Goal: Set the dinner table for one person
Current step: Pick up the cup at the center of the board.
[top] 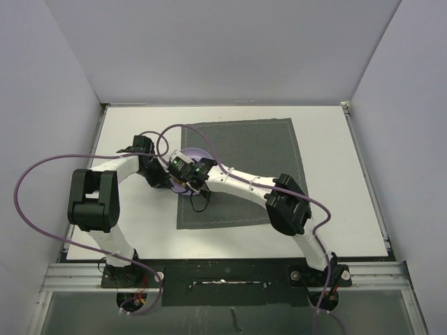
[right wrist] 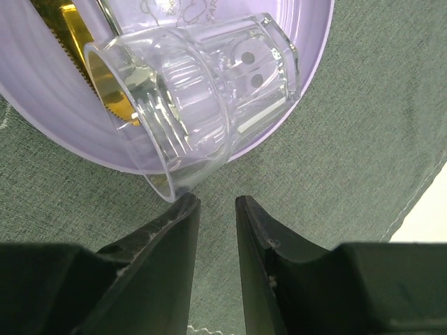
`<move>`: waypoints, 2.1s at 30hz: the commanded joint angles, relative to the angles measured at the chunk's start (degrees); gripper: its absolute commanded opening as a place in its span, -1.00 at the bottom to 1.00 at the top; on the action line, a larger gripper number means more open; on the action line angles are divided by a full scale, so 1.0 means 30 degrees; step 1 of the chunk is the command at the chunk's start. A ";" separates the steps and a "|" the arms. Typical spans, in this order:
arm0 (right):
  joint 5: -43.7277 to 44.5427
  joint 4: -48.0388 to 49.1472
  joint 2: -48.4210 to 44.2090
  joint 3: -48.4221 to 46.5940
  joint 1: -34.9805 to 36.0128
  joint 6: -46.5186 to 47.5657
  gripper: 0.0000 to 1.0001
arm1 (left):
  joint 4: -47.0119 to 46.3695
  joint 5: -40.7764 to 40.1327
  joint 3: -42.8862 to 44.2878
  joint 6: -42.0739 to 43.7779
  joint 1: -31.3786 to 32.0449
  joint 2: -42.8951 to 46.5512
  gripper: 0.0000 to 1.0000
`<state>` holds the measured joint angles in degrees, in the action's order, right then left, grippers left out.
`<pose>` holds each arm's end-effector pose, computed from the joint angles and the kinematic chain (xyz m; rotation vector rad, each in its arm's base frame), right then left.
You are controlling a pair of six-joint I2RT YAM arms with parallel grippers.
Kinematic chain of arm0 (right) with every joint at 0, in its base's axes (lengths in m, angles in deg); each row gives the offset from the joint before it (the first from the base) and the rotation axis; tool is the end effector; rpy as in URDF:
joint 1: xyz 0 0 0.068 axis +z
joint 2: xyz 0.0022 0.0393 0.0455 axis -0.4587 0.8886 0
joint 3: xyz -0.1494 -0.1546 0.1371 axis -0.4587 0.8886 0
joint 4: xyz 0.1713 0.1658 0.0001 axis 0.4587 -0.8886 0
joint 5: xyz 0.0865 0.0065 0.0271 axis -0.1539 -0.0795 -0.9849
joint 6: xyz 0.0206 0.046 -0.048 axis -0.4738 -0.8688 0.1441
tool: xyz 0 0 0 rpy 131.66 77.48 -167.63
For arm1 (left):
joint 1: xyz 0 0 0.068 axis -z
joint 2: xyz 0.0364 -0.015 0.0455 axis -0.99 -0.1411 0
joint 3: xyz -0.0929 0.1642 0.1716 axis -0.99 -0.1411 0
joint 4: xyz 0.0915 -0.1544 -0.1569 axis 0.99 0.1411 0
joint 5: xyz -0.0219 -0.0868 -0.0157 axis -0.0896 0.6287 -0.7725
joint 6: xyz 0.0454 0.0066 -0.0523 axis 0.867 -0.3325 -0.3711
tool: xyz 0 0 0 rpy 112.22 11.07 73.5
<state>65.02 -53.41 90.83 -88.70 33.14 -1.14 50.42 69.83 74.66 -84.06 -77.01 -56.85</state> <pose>0.2422 0.3672 0.1955 -1.0203 2.2653 -0.2943 0.3106 -0.0418 0.1335 -0.8094 2.7914 -0.5424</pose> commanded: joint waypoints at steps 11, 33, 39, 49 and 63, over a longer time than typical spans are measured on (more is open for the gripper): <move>0.1456 0.0231 -0.1536 -0.0607 0.1476 -0.0589 -0.22 | -0.0561 0.0001 -0.0131 0.0661 -0.0127 0.0202 -1.00; 0.1171 0.1886 -0.0111 -0.1336 0.0974 0.0462 -0.21 | -0.0392 -0.0084 0.0132 0.0797 -0.0162 -0.0010 -1.00; 0.0487 0.2097 -0.0118 -0.1276 0.1021 0.0246 -0.21 | -0.0414 -0.0094 0.0132 0.0873 -0.0251 -0.0164 -1.00; 0.0194 0.2016 0.0139 -0.1506 0.1275 0.0025 -0.21 | -0.0410 -0.0016 0.0147 0.0903 -0.0279 -0.0226 -1.00; 0.0202 0.1496 0.0585 -0.2886 0.1744 0.0112 -0.21 | -0.0529 0.0068 -0.0045 0.0969 -0.0369 -0.0197 -1.00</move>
<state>65.54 -49.59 91.55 -93.53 37.71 -0.18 50.02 70.47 74.44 -82.66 -77.57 -56.85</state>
